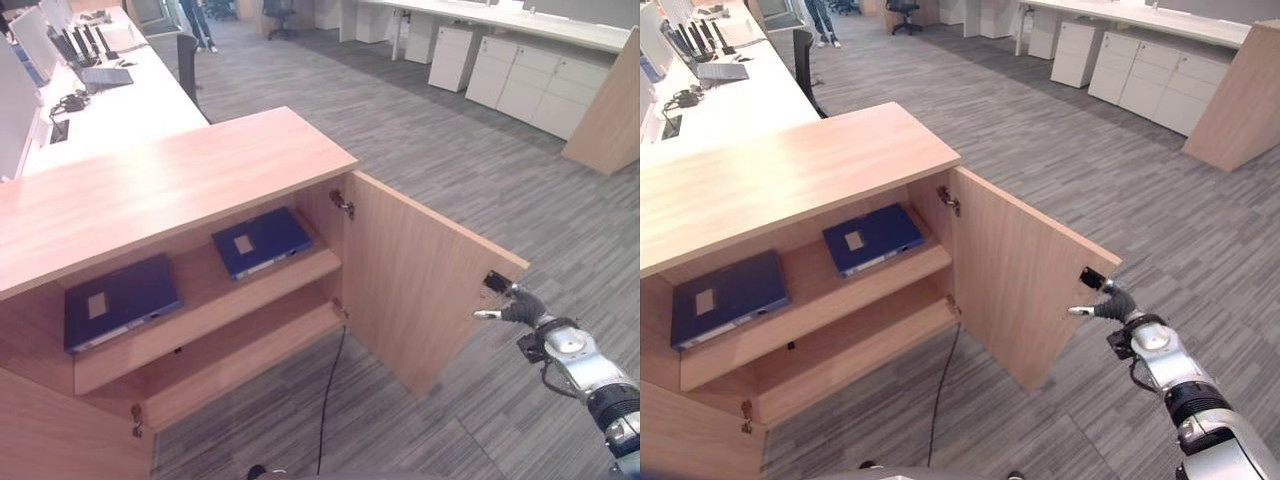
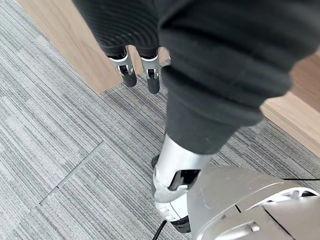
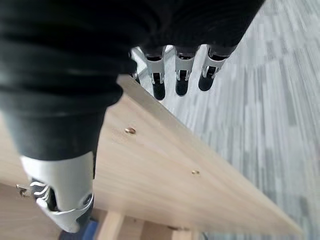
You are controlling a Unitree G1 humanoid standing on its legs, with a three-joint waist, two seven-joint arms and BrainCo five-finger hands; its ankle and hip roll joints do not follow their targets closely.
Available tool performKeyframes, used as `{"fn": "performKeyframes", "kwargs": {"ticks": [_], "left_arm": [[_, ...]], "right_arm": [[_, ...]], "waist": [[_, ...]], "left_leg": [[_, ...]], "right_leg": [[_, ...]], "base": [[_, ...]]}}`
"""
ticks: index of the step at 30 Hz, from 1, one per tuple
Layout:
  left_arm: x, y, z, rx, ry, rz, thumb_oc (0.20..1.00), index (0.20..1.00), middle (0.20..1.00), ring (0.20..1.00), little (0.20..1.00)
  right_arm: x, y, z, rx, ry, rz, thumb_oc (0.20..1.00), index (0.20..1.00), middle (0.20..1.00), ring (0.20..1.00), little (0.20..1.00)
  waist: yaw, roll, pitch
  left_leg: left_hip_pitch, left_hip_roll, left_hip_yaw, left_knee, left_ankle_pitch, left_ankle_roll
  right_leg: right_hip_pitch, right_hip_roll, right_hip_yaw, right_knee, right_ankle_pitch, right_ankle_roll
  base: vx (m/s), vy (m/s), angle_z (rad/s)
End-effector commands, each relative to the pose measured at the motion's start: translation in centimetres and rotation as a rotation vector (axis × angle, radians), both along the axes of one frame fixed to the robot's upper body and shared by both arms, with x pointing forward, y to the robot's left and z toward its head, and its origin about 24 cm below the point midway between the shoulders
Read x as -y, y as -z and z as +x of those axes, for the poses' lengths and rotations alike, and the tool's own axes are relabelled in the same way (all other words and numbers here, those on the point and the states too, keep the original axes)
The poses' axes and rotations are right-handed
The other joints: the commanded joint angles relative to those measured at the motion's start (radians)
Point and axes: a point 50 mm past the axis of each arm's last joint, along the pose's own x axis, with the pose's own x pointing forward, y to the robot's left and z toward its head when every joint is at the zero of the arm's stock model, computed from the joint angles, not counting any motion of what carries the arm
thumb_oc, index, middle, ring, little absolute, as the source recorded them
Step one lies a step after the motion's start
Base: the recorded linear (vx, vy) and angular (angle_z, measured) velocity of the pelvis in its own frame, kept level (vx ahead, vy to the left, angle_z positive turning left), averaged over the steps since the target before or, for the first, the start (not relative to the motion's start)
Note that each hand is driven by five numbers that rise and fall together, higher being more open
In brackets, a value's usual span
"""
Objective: Put the empty folder in the office cabinet
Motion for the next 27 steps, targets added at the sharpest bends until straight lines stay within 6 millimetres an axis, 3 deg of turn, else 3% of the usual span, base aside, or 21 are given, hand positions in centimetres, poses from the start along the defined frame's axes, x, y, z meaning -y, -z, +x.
{"fn": "performKeyframes", "kwargs": {"ticks": [1, 2, 3, 4, 6, 7, 9, 10, 13, 14, 16, 17, 18, 20, 22, 27], "left_arm": [[-1.7, -0.6, 1.2, 0.007, 0.045, 0.043, 1.000, 1.000, 1.000, 1.000, 1.000], [-1.7, -0.6, 1.2, 0.007, 0.045, 0.043, 1.000, 1.000, 1.000, 1.000, 1.000], [-1.7, -0.6, 1.3, 0.010, 0.047, 0.041, 1.000, 1.000, 1.000, 1.000, 1.000], [-1.7, -0.6, 1.4, 0.013, 0.051, 0.044, 1.000, 1.000, 1.000, 1.000, 1.000], [-1.7, -0.6, 1.1, 0.013, 0.045, 0.046, 1.000, 1.000, 1.000, 1.000, 1.000], [-1.7, -0.6, 1.1, 0.013, 0.045, 0.046, 1.000, 1.000, 1.000, 1.000, 1.000], [-1.7, -0.6, 1.1, 0.016, 0.046, 0.052, 1.000, 1.000, 1.000, 1.000, 1.000], [-1.8, -0.7, 1.3, 0.026, 0.052, 0.059, 1.000, 1.000, 1.000, 1.000, 1.000], [-1.9, -0.7, 1.5, 0.034, 0.062, 0.066, 1.000, 1.000, 1.000, 1.000, 1.000], [-1.9, -0.7, 1.5, 0.034, 0.062, 0.066, 1.000, 1.000, 1.000, 1.000, 1.000], [-1.9, -0.7, 1.5, 0.036, 0.071, 0.071, 1.000, 1.000, 1.000, 1.000, 1.000], [-1.9, -0.7, 1.4, 0.040, 0.064, 0.074, 1.000, 1.000, 1.000, 1.000, 1.000], [-2.0, -0.8, 1.4, 0.039, 0.063, 0.075, 1.000, 1.000, 1.000, 1.000, 1.000], [-2.0, -0.7, 1.1, 0.032, 0.059, 0.085, 1.000, 1.000, 1.000, 1.000, 1.000], [-2.1, -0.8, 0.7, 0.036, 0.040, 0.098, 1.000, 1.000, 1.000, 1.000, 1.000], [-2.3, -0.8, 0.6, 0.045, 0.016, 0.116, 1.000, 1.000, 1.000, 1.000, 1.000]], "right_arm": [[-5.2, -1.0, 3.4, 0.100, -0.125, 0.172, 1.000, 1.000, 1.000, 1.000, 1.000], [-5.2, -1.0, 3.4, 0.100, -0.125, 0.172, 1.000, 1.000, 1.000, 1.000, 1.000], [-6.4, -0.9, 3.4, 0.108, -0.158, 0.219, 1.000, 1.000, 1.000, 1.000, 1.000], [-9.2, -1.4, 3.5, 0.140, -0.257, 0.305, 1.000, 1.000, 1.000, 1.000, 1.000], [-11.4, -1.9, 3.3, 0.199, -0.319, 0.394, 1.000, 1.000, 1.000, 1.000, 1.000], [-11.4, -1.9, 3.3, 0.199, -0.319, 0.394, 1.000, 1.000, 1.000, 1.000, 1.000], [-14.2, -3.1, 3.1, 0.266, -0.404, 0.493, 1.000, 1.000, 1.000, 1.000, 1.000], [-16.4, -4.2, 2.6, 0.312, -0.495, 0.570, 1.000, 1.000, 1.000, 1.000, 1.000], [-19.9, -6.3, 1.6, 0.377, -0.635, 0.718, 1.000, 1.000, 1.000, 1.000, 1.000], [-19.9, -6.3, 1.6, 0.377, -0.635, 0.719, 1.000, 1.000, 1.000, 1.000, 1.000], [-21.6, -7.1, 0.8, 0.396, -0.682, 0.836, 1.000, 1.000, 1.000, 1.000, 1.000], [-23.2, -7.6, 0.1, 0.390, -0.721, 0.981, 1.000, 1.000, 1.000, 1.000, 1.000], [-23.3, -7.6, 0.1, 0.389, -0.721, 0.984, 1.000, 1.000, 1.000, 1.000, 1.000], [-25.2, -8.4, -0.9, 0.378, -0.785, 1.097, 1.000, 1.000, 1.000, 1.000, 1.000], [-28.2, -8.8, -2.2, 0.301, -0.837, 1.323, 1.000, 1.000, 1.000, 1.000, 1.000], [-30.6, -9.3, -3.5, 0.237, -0.910, 1.428, 1.000, 1.000, 1.000, 1.000, 1.000]], "waist": [[0.013, -0.072, -0.003], [0.013, -0.072, -0.003], [0.013, -0.072, -0.002], [0.013, -0.071, -0.001], [0.015, -0.068, 0.000], [0.015, -0.068, 0.000], [0.016, -0.065, 0.000], [0.016, -0.064, -0.001], [0.014, -0.063, -0.004], [0.014, -0.063, -0.004], [0.012, -0.063, -0.007], [0.013, -0.062, -0.007], [0.012, -0.063, -0.008], [0.012, -0.065, -0.008], [0.017, -0.068, -0.007], [0.025, -0.071, -0.004]], "left_leg": [[-0.012, -0.007, 0.032, -0.037, 0.050, -0.112], [-0.012, -0.007, 0.032, -0.037, 0.050, -0.112], [-0.011, -0.007, 0.032, -0.036, 0.050, -0.112], [-0.011, -0.006, 0.032, -0.035, 0.052, -0.114], [-0.009, -0.005, 0.035, -0.035, 0.052, -0.115], [-0.009, -0.005, 0.035, -0.035, 0.052, -0.115], [-0.009, -0.005, 0.035, -0.035, 0.054, -0.115], [-0.009, -0.003, 0.037, -0.034, 0.055, -0.116], [-0.007, 0.001, 0.040, -0.033, 0.057, -0.117], [-0.007, 0.001, 0.040, -0.033, 0.057, -0.117], [-0.007, 0.002, 0.041, -0.033, 0.056, -0.116], [-0.005, 0.004, 0.043, -0.034, 0.058, -0.116], [-0.004, 0.004, 0.043, -0.034, 0.058, -0.117], [-0.004, 0.005, 0.043, -0.035, 0.058, -0.117], [-0.005, 0.008, 0.042, -0.033, 0.061, -0.118], [-0.007, 0.011, 0.036, -0.029, 0.066, -0.120]], "right_leg": [[0.027, 0.070, -0.013, 0.006, -0.204, -0.062], [0.027, 0.070, -0.013, 0.006, -0.204, -0.062], [0.028, 0.070, -0.012, 0.006, -0.205, -0.062], [0.028, 0.072, -0.010, 0.006, -0.206, -0.063], [0.028, 0.072, -0.009, 0.007, -0.208, -0.063], [0.028, 0.072, -0.009, 0.007, -0.208, -0.063], [0.027, 0.074, -0.007, 0.007, -0.209, -0.063], [0.026, 0.075, -0.007, 0.007, -0.209, -0.064], [0.023, 0.076, -0.006, 0.008, -0.207, -0.063], [0.023, 0.076, -0.006, 0.008, -0.207, -0.063], [0.023, 0.077, -0.005, 0.008, -0.207, -0.064], [0.022, 0.077, -0.005, 0.008, -0.205, -0.065], [0.022, 0.077, -0.005, 0.008, -0.206, -0.065], [0.021, 0.077, -0.005, 0.009, -0.205, -0.066], [0.019, 0.078, -0.006, 0.009, -0.202, -0.067], [0.017, 0.080, -0.005, 0.010, -0.203, -0.070]], "base": [[0.00, 0.000, 0.00], [0.00, 0.000, 0.00], [0.00, 0.005, -0.04], [0.00, 0.008, -0.06], [0.00, 0.008, -0.06], [0.00, 0.003, -0.04], [0.00, 0.000, -0.07], [0.00, 0.002, -0.06], [0.00, 0.001, -0.06], [0.00, 0.000, 0.00], [0.00, 0.000, 0.00], [0.00, 0.000, 0.03], [0.00, 0.000, 0.00], [-0.01, -0.005, 0.02], [-0.02, -0.009, 0.05], [-0.01, -0.004, 0.05]]}}
